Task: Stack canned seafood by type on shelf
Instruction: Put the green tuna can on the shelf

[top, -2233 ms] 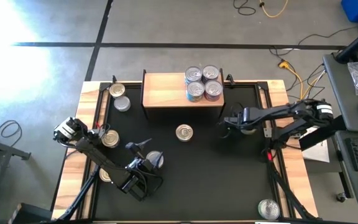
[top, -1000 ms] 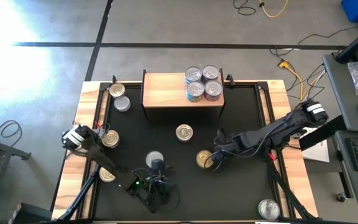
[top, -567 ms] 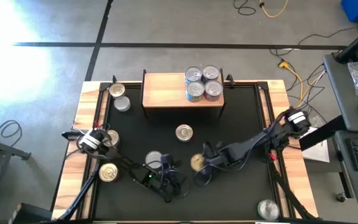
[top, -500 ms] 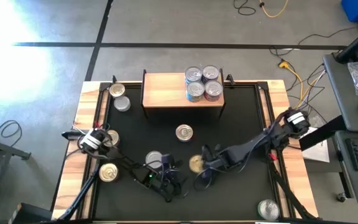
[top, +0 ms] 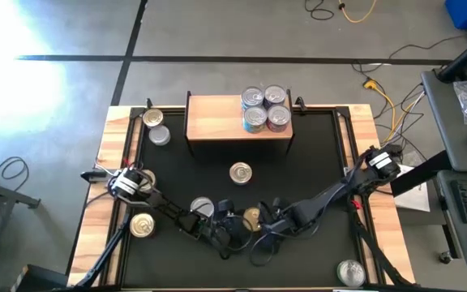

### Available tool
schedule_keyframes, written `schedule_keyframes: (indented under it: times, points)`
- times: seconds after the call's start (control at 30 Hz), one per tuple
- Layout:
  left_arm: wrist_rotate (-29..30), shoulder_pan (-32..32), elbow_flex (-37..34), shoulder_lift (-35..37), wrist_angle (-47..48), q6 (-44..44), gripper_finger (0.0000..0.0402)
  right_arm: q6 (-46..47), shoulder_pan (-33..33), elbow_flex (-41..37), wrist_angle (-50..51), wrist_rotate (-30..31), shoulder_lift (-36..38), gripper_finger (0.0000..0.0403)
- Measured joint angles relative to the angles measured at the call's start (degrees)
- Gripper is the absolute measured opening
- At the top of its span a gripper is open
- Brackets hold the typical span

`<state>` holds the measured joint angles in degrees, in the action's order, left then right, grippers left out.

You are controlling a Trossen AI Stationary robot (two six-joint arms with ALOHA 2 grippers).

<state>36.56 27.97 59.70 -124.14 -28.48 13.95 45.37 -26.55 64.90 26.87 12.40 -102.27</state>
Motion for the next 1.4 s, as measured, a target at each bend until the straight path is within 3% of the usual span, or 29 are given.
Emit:
schedule_keyframes:
  times: [0.23, 0.47, 0.67, 0.9, 1.13, 1.4]
  points:
    - [-8.0, -2.4, -4.3, -1.0, -15.2, -5.1, 0.0384, -0.4, 0.0, 0.5, -0.3, -0.5, -2.5, 0.0013]
    - [-10.7, -2.9, -5.0, -7.9, -34.4, -6.9, 0.0383, -0.4, 0.1, 0.3, -0.5, -0.6, -2.6, 0.0013]
    - [-10.3, -3.0, -2.8, -12.6, -42.4, -6.2, 0.0382, -0.4, 0.1, 0.2, -0.5, -1.4, -2.4, 0.0013]
    - [-8.7, -2.9, -3.6, -11.0, -41.5, -6.8, 0.0358, -0.5, 0.1, 0.3, -0.7, -1.4, -2.4, 0.0013]
    - [-2.9, -2.4, -8.5, 0.5, -31.4, -10.0, 0.0352, -2.6, -0.8, 3.9, 3.6, 2.3, 0.4, 0.0013]
    - [-2.9, -3.2, -21.7, 25.9, -24.2, -16.0, 0.0351, -11.0, -1.2, 10.5, 6.8, 8.1, 6.9, 0.0013]
